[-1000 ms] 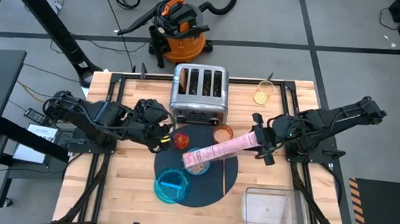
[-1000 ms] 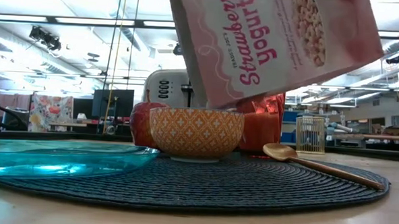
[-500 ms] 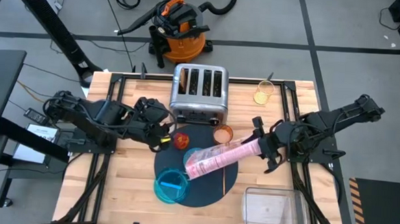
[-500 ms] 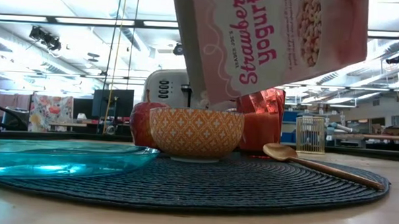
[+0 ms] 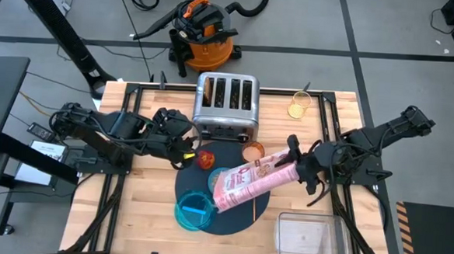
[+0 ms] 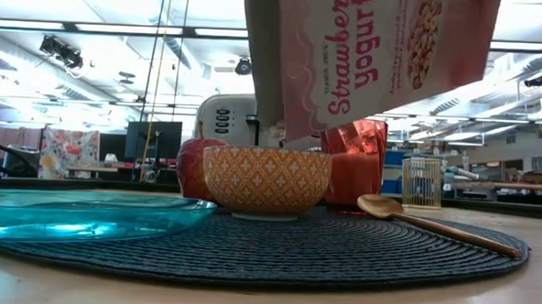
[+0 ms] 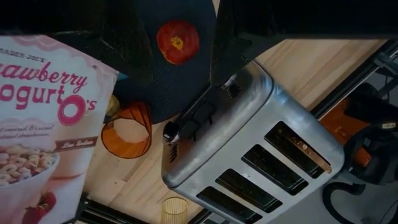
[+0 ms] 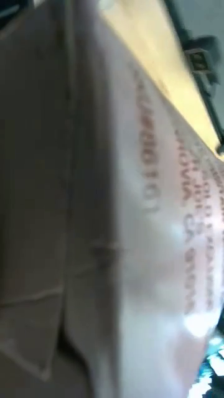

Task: Arrange a breakfast setting
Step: Pour the pink cereal box into the blue bowl

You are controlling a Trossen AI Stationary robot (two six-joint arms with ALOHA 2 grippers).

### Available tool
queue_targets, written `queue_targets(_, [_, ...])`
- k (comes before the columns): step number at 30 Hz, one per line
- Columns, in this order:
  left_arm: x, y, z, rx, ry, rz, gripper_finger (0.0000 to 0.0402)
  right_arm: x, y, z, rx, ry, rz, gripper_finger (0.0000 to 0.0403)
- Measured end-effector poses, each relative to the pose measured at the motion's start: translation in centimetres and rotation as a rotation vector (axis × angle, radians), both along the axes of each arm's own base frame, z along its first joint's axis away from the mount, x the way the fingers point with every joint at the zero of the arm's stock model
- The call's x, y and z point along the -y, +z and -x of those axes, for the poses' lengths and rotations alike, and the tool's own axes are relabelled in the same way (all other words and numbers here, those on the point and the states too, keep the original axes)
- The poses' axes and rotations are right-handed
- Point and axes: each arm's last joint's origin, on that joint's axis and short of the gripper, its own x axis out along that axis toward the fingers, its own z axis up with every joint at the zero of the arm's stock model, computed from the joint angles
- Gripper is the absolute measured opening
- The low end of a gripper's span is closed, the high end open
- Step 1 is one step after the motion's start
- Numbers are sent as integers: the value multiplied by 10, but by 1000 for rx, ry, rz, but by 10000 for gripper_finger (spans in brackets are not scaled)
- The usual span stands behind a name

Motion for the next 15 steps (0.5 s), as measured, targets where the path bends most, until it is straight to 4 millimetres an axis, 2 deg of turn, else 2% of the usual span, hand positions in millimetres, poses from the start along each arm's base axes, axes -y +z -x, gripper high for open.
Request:
queue_targets(10, [0,0,0,4,5,5,164,3,-2,0,-74,-200,-284,166])
queue_targets(15, [0,0,0,9,9,10,164,8,-3,-1,-106,-366,-499,166])
